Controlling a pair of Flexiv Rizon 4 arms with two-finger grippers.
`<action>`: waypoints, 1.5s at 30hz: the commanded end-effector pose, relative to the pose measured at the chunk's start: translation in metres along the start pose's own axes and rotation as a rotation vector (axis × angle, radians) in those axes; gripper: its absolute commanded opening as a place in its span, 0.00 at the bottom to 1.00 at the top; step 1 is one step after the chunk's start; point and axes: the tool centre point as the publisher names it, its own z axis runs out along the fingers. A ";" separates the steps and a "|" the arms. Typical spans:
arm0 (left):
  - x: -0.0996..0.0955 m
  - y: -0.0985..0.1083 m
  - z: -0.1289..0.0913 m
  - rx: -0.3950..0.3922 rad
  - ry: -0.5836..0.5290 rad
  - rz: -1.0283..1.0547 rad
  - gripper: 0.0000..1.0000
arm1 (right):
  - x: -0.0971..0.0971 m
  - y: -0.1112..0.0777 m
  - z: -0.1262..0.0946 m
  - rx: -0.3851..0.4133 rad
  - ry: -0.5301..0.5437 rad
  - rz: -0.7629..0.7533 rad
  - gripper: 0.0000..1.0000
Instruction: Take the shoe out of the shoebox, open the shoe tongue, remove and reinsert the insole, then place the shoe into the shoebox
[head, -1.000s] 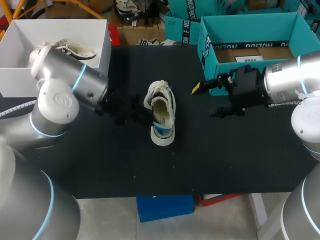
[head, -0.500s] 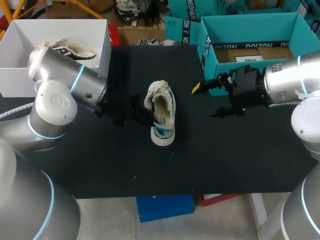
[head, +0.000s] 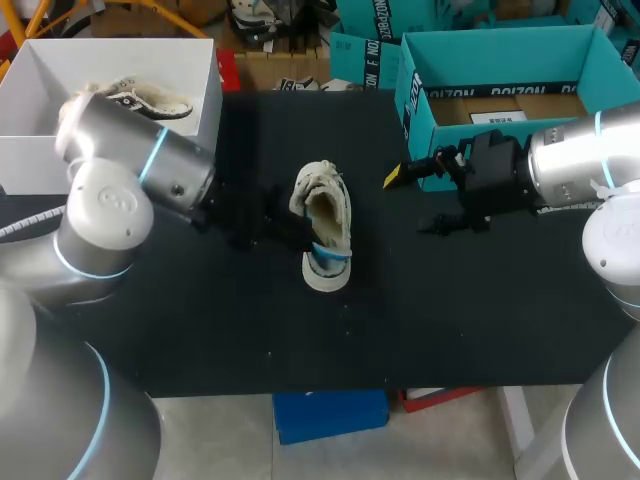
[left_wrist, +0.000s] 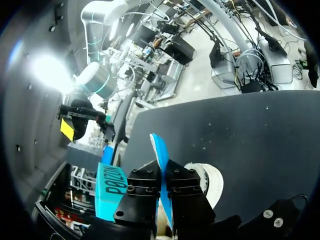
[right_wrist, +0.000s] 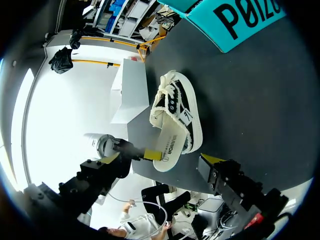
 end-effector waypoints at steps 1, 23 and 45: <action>-0.001 -0.011 -0.003 -0.019 -0.023 0.008 0.00 | 0.001 0.000 0.001 0.000 -0.001 0.001 1.00; -0.026 -0.049 -0.022 -0.082 -0.197 0.150 0.00 | 0.014 0.005 0.002 -0.002 0.029 0.015 1.00; -0.057 -0.104 -0.041 -0.059 -0.274 0.393 0.00 | 0.030 0.011 0.001 -0.030 0.101 0.066 1.00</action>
